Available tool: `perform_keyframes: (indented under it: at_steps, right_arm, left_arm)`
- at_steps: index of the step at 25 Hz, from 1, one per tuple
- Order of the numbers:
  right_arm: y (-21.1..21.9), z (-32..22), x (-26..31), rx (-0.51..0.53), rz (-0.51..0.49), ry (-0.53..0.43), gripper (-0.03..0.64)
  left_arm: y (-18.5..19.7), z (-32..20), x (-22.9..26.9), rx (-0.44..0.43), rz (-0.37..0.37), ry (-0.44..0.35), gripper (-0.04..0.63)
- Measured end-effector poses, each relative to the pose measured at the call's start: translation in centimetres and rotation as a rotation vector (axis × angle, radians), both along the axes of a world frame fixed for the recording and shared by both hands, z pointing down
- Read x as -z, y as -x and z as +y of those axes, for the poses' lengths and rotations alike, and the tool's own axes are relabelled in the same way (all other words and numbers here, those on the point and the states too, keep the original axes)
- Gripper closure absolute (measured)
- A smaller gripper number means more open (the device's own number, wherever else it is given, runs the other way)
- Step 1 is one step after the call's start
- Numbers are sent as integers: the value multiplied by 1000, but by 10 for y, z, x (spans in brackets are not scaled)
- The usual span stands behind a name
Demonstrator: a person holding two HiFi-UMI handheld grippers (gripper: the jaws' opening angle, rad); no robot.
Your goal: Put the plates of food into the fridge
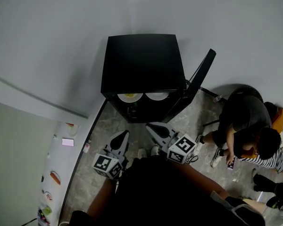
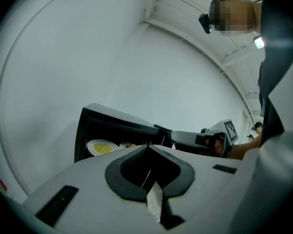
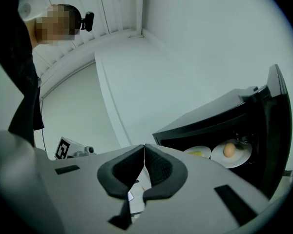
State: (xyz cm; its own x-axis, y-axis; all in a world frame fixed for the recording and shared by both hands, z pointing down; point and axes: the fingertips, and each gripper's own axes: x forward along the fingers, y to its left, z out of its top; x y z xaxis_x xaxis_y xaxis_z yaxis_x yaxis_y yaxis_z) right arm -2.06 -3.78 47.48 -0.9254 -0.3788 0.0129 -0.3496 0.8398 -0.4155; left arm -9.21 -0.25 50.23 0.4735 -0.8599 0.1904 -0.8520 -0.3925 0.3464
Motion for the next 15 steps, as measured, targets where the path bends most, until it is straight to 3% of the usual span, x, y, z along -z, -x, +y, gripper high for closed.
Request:
perform_keyframes:
  at_steps: [15]
  right_arm:
    - [-28, 0, 20, -74, 30, -130, 589]
  left_arm:
    - [-15, -2, 3, -15, -9, -1, 572]
